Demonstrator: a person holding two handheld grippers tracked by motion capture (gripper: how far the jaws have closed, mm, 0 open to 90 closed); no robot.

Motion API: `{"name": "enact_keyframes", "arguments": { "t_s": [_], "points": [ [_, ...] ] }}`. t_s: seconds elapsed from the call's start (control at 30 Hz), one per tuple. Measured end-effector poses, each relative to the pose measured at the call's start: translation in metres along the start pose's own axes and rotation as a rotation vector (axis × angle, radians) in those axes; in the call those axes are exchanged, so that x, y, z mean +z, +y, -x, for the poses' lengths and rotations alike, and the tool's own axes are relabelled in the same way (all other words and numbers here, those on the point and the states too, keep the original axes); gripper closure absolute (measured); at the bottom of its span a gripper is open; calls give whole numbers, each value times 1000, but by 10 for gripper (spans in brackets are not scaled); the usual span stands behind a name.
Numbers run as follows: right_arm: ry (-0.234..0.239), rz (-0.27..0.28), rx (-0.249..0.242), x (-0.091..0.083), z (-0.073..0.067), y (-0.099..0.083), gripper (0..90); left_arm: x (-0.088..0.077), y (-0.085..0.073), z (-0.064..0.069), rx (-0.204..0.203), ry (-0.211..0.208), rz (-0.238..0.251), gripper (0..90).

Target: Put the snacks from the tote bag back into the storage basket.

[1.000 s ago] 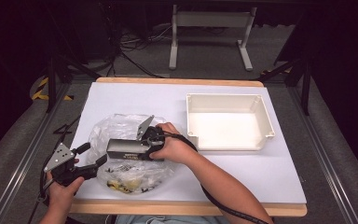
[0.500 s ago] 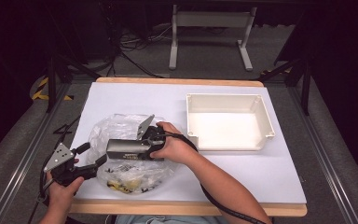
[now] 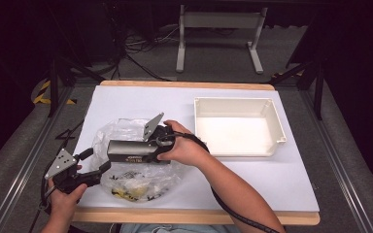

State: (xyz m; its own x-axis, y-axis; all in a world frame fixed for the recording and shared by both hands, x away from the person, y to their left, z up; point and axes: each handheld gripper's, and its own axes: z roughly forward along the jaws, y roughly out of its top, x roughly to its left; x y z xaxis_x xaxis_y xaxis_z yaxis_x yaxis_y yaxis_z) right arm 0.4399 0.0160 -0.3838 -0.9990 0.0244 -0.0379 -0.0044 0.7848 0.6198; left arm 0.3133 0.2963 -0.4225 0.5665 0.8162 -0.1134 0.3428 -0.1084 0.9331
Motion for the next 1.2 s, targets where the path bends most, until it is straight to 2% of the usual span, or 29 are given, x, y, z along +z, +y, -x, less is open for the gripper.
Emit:
{"name": "enact_keyframes", "arguments": {
  "t_s": [0.23,0.43,0.53,0.73,0.87,0.93,1.0,1.2],
  "points": [
    [10,23,-3,-17,-3,10,427,0,0,0,1,0,-1,190],
    [-9,33,-19,-32,-6,18,427,1,0,0,-3,-5,-2,190],
    [-5,31,-25,-39,-5,21,426,1,0,0,-1,-5,-4,190],
    [-32,49,-32,-58,-5,29,426,1,0,0,-1,-5,-12,190],
    [-44,47,-39,-67,-5,33,426,2,-1,0,-5,-8,3,190],
    [-50,44,-37,-71,-5,35,426,1,0,0,-1,-5,-15,190],
    [-54,43,-47,-74,-4,36,426,2,-1,0,-5,-3,2,190],
    [-53,53,-52,-87,-3,37,426,1,0,0,-2,-3,-5,190]
  ]
}}
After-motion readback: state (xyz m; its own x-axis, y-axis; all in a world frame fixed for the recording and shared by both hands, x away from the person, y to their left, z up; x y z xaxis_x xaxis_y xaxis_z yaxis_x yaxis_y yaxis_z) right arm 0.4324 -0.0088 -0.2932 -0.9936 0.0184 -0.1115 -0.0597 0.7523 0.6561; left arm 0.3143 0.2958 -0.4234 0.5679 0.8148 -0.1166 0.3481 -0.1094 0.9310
